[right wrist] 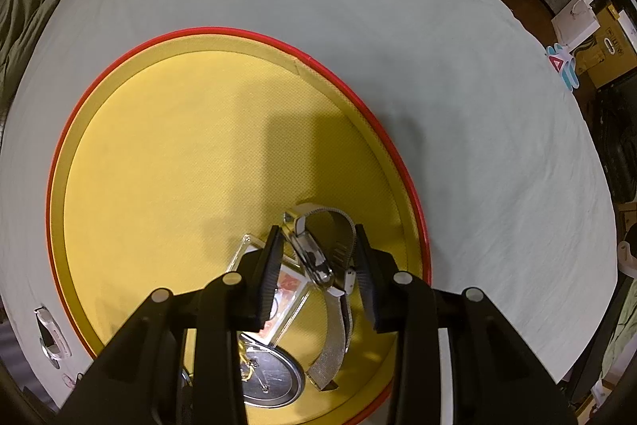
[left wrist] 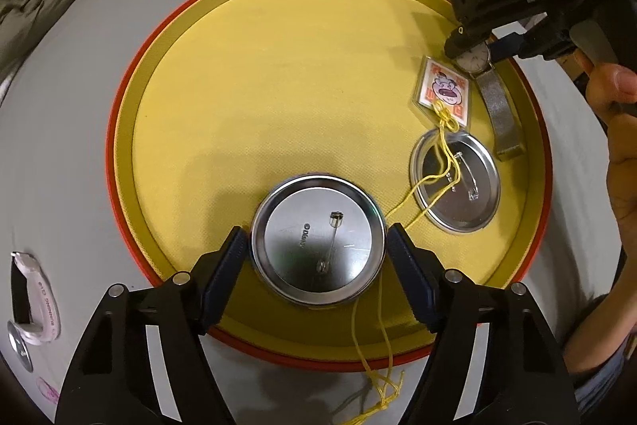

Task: Organize jewelry
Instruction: 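Hold the watch in the right tool while the left tool grasps the large silver badge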

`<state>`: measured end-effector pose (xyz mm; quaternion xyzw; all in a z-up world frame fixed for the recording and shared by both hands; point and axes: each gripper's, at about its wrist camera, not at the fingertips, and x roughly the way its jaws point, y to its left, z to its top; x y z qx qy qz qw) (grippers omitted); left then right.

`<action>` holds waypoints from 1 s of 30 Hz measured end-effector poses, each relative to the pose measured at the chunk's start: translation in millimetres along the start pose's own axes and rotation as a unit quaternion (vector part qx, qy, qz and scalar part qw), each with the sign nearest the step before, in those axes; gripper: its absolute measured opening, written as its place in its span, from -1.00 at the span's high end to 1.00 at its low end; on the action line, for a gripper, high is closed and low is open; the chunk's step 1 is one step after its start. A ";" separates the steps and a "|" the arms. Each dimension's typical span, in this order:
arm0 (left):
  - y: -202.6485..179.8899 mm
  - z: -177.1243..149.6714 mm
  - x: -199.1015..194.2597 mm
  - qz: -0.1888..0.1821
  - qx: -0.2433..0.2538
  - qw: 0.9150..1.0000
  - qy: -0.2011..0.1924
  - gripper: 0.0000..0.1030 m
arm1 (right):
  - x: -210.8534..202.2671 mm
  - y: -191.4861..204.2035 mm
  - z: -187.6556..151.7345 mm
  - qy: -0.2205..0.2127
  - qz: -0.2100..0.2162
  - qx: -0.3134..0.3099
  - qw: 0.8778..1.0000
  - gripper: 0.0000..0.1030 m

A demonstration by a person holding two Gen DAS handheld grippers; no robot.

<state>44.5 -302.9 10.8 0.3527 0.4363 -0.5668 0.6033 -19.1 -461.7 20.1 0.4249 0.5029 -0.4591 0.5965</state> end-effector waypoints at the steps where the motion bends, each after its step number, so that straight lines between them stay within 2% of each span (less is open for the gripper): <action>1: -0.1 0.4 -0.5 -0.001 -0.001 1.000 -0.002 -0.30 | -0.1 0.4 0.5 0.000 0.000 0.000 1.000 0.36; 3: 2.6 0.8 -1.5 0.000 -0.010 1.000 -0.005 -0.06 | -0.2 0.0 0.7 -0.001 -0.001 0.000 1.000 0.36; 7: 14.6 4.3 -0.8 -0.015 -0.019 1.000 -0.007 -0.04 | -0.5 0.5 0.6 -0.002 -0.003 -0.002 1.000 0.36; 10: 17.6 5.8 -3.6 -0.005 -0.025 1.000 -0.013 -0.05 | 3.7 5.3 -3.5 -0.004 -0.004 -0.002 1.000 0.36; 12: 17.2 8.8 -11.5 -0.018 -0.026 0.999 -0.026 -0.12 | 4.8 6.1 -4.4 -0.004 -0.004 -0.002 1.000 0.36; 13: 17.2 10.4 -14.9 -0.022 -0.023 0.999 -0.029 -0.25 | 5.5 6.4 -5.5 -0.004 -0.003 -0.002 1.000 0.36; 16: 2.5 11.6 -14.9 -0.023 -0.001 0.999 -0.028 -0.42 | 6.2 6.7 -6.9 -0.005 -0.005 -0.002 1.000 0.36; 19: -15.8 11.3 -1.3 0.006 0.017 1.000 -0.013 -0.45 | 7.0 8.2 -8.8 -0.004 -0.003 -0.004 1.000 0.36; 21: -13.9 12.6 0.8 0.015 0.011 1.000 -0.013 -0.45 | 5.2 8.3 -9.2 -0.004 -0.002 -0.004 1.000 0.37; 23: -8.0 14.5 -5.1 0.000 -0.008 1.000 -0.029 -0.45 | 4.3 7.6 -8.2 -0.004 -0.001 -0.004 1.000 0.37; 24: -5.7 14.2 -7.9 -0.011 -0.013 0.999 -0.034 -0.33 | 4.4 7.6 -8.3 -0.004 -0.001 -0.004 1.000 0.37; 25: -2.4 12.7 -10.1 -0.015 -0.014 0.999 -0.036 0.06 | 4.6 7.1 -8.0 -0.004 -0.001 -0.004 1.000 0.37; 27: 2.1 10.1 -9.9 -0.028 -0.019 0.999 -0.024 0.43 | 4.6 6.9 -7.6 -0.005 -0.001 -0.004 1.000 0.37; 30: -0.8 6.0 -2.5 -0.016 -0.006 1.000 -0.006 0.43 | 5.3 7.2 -7.4 -0.005 -0.001 -0.005 1.000 0.37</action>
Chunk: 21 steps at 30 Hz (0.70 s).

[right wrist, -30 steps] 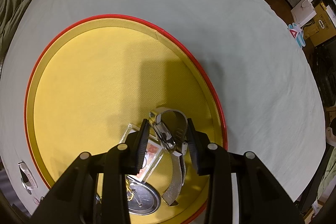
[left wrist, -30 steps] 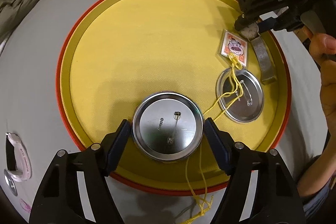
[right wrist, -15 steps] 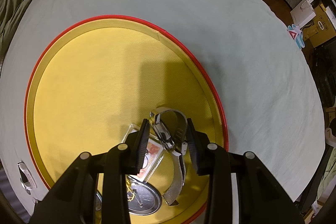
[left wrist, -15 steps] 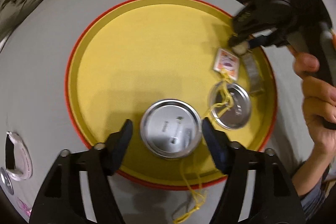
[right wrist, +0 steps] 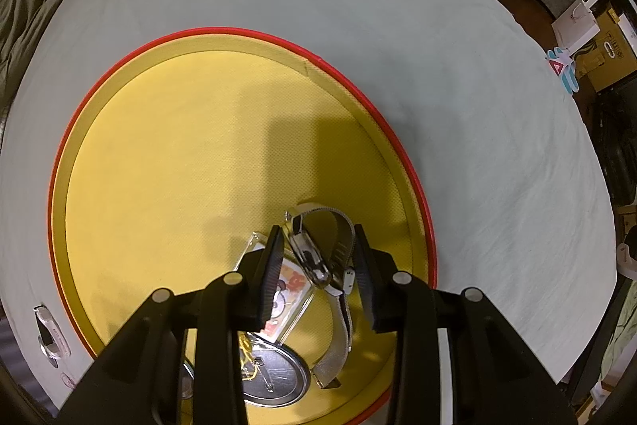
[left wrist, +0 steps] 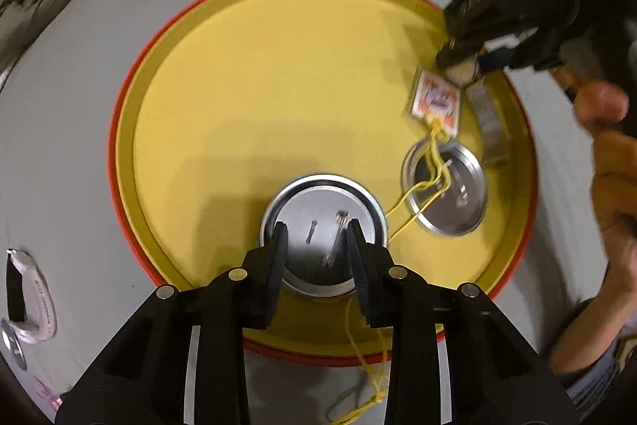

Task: Organize jewelry
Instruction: 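Hold the watch in the right tool while the left tool grasps the large silver badge, then lift the watch and silver badge out of the tray over the bedspread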

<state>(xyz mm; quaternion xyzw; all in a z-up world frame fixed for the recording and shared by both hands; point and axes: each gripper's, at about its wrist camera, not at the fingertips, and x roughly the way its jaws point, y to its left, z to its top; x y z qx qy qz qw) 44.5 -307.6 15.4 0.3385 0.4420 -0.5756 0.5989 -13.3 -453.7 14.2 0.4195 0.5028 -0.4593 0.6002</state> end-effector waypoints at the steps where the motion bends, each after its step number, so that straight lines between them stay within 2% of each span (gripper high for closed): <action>1: -1.7 0.1 -0.3 -0.002 0.001 1.000 0.000 0.43 | 0.1 0.1 0.0 0.000 0.000 -0.001 1.000 0.37; 6: -13.2 -1.2 -0.1 0.000 0.022 1.000 -0.002 0.43 | 1.1 1.2 -0.9 -0.001 -0.002 0.000 1.000 0.37; 8: -13.9 -0.5 0.9 0.011 0.026 1.000 -0.006 0.61 | -0.5 1.6 0.7 -0.001 -0.002 -0.001 1.000 0.37; 10: -9.6 -0.1 1.0 0.004 0.025 1.000 -0.007 0.71 | -0.3 1.8 0.7 0.000 -0.001 0.000 1.000 0.37; 13: -10.1 0.5 0.9 0.003 0.024 1.000 -0.008 0.73 | 0.2 0.6 1.1 0.000 0.001 0.001 1.000 0.37; 14: -10.6 0.7 0.5 0.004 0.025 1.000 -0.010 0.81 | 0.2 0.4 1.4 0.000 0.001 0.001 1.000 0.37; 15: -11.0 1.1 0.6 -0.002 0.025 1.000 -0.008 0.99 | -0.2 -0.2 2.1 0.000 0.001 0.001 1.000 0.37; 21: -13.4 -1.1 -3.8 0.001 0.029 0.999 -0.015 0.99 | -0.3 -1.4 3.1 0.001 0.003 0.001 1.000 0.37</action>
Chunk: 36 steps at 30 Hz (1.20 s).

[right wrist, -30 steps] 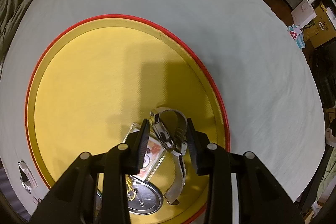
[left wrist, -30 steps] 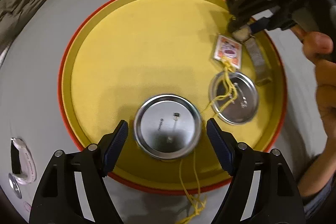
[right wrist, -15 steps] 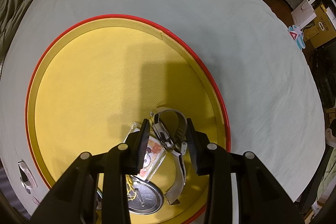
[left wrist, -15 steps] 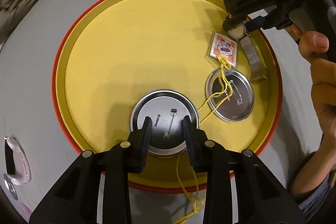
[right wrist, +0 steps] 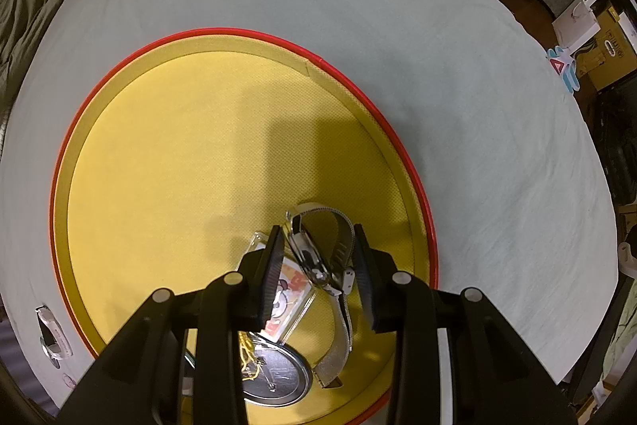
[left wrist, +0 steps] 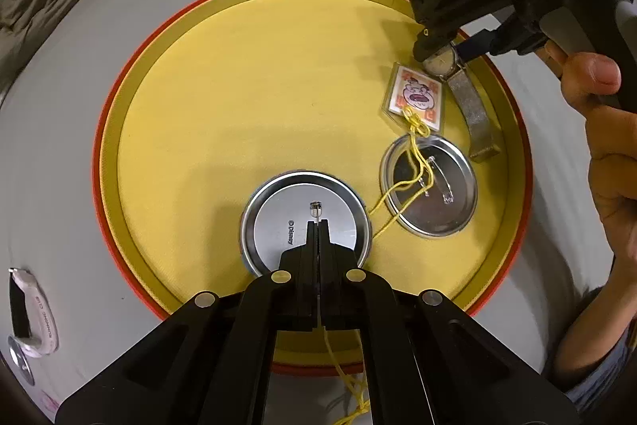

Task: Organize jewelry
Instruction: 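Lift the watch and silver badge out of the tray over the bedspread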

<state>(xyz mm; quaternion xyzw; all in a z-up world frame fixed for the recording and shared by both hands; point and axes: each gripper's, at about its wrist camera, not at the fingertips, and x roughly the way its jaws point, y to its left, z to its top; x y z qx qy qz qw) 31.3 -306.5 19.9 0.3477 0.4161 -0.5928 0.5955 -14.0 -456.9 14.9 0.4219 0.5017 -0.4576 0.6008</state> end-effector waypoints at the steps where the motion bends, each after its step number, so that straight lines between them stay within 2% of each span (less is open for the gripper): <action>1: 1.6 0.3 -0.7 0.001 -0.004 1.000 -0.002 0.99 | 0.0 -0.1 0.2 0.000 0.001 0.000 1.000 0.37; 11: 29.3 -11.2 -33.0 -0.003 -0.043 0.998 -0.040 1.00 | -5.1 -3.7 1.6 -0.005 0.010 -0.003 1.000 0.42; 18: 39.8 -12.0 -43.7 -0.004 -0.051 0.998 -0.048 0.99 | -18.2 -1.5 0.5 -0.024 0.015 -0.006 1.000 0.45; 23: 37.9 -4.3 -30.9 -0.001 -0.059 0.997 -0.053 0.99 | -29.4 -1.0 -4.4 -0.039 0.021 -0.008 0.999 0.47; 25: 40.3 -5.3 -34.7 -0.002 -0.063 0.996 -0.059 0.99 | -35.7 0.7 -7.3 -0.047 0.030 -0.011 0.998 0.55; 36: 48.3 -11.6 -55.9 0.004 -0.081 0.993 -0.082 0.99 | -58.7 11.0 -14.8 -0.081 0.044 -0.026 0.995 0.65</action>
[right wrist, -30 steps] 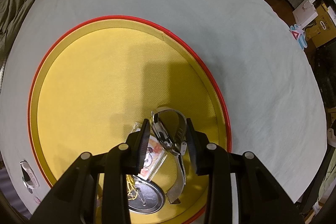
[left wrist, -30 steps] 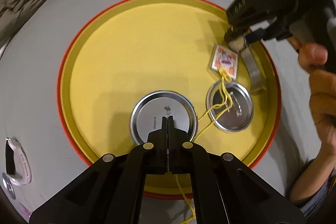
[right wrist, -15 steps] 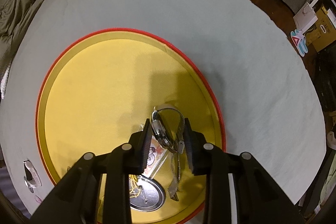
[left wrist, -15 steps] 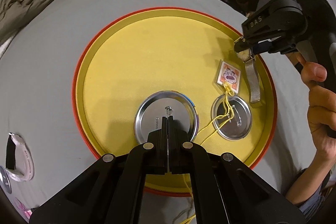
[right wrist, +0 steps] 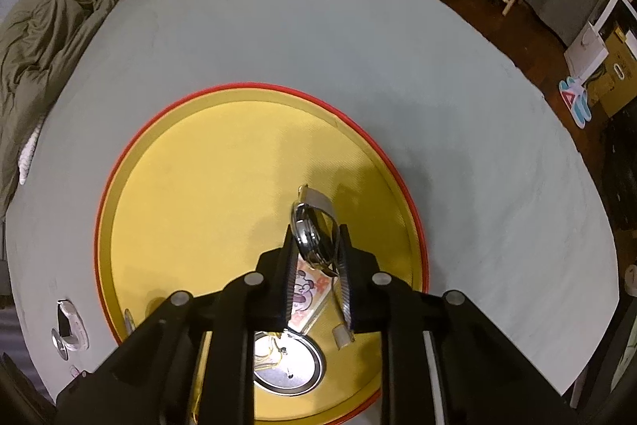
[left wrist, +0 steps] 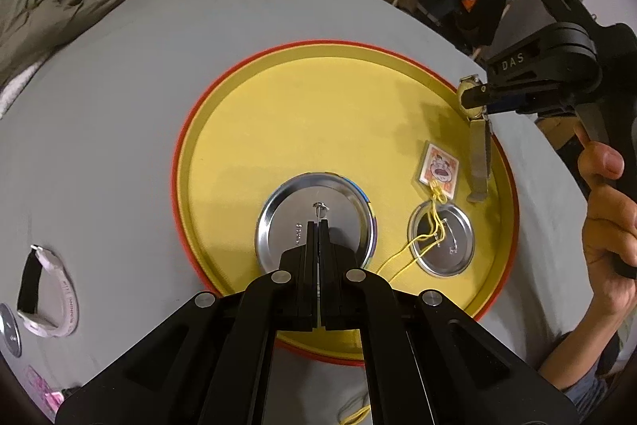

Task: Organize jewelry
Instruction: 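Lift the watch and silver badge out of the tray over the bedspread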

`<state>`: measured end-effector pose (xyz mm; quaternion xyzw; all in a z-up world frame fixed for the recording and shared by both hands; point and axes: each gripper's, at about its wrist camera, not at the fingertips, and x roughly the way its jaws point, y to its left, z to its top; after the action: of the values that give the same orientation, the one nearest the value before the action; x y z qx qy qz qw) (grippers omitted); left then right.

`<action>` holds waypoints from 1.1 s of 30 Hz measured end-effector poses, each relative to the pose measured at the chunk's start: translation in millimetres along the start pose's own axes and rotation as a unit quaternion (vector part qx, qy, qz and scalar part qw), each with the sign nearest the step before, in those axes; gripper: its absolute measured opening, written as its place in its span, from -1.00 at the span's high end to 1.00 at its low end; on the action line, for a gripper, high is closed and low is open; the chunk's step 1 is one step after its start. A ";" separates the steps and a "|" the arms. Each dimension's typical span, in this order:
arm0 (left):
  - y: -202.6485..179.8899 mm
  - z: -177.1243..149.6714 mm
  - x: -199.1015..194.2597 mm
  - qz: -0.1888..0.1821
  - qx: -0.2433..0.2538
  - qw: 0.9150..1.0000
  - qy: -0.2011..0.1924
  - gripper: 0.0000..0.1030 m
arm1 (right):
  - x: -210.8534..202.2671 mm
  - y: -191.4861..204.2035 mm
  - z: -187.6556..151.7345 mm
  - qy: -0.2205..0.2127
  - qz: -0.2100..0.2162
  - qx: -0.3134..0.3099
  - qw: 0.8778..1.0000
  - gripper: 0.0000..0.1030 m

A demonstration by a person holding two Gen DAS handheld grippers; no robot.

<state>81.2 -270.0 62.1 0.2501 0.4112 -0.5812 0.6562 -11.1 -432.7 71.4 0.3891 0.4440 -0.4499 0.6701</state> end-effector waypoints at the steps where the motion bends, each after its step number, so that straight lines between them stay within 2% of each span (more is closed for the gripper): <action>1: 0.1 -0.2 -2.1 0.001 0.000 1.000 -0.002 1.00 | -0.1 -2.0 -0.4 -0.003 0.003 -0.002 1.000 0.67; 3: 1.0 0.4 -8.1 0.003 -0.003 1.000 -0.008 0.99 | -4.4 2.2 -2.3 -0.009 0.010 -0.012 1.000 0.74; 10: 9.1 -0.9 -26.2 0.016 -0.018 0.999 -0.021 0.99 | -11.9 15.0 -4.8 -0.023 0.024 -0.036 0.999 0.74; 17: 17.9 -3.4 -47.5 0.029 -0.034 0.998 -0.037 0.99 | -37.5 30.5 -17.0 -0.056 0.053 -0.064 0.995 0.74; 23: 16.8 -8.3 -79.5 0.044 -0.040 0.997 -0.053 0.99 | -64.9 65.4 -43.7 -0.074 0.093 -0.127 0.985 0.74; 27: 22.5 -18.0 -94.7 0.056 -0.051 0.996 -0.048 0.99 | -72.8 89.9 -62.7 -0.070 0.116 -0.171 0.976 0.74; 33: 45.5 -49.4 -115.8 0.102 -0.078 0.991 -0.025 0.99 | -83.1 123.5 -97.1 -0.054 0.153 -0.241 0.957 0.74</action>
<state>114.5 -156.6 124.9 0.2239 0.4110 -0.4836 0.7396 65.6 -285.7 135.6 0.2548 0.4373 -0.2422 0.8278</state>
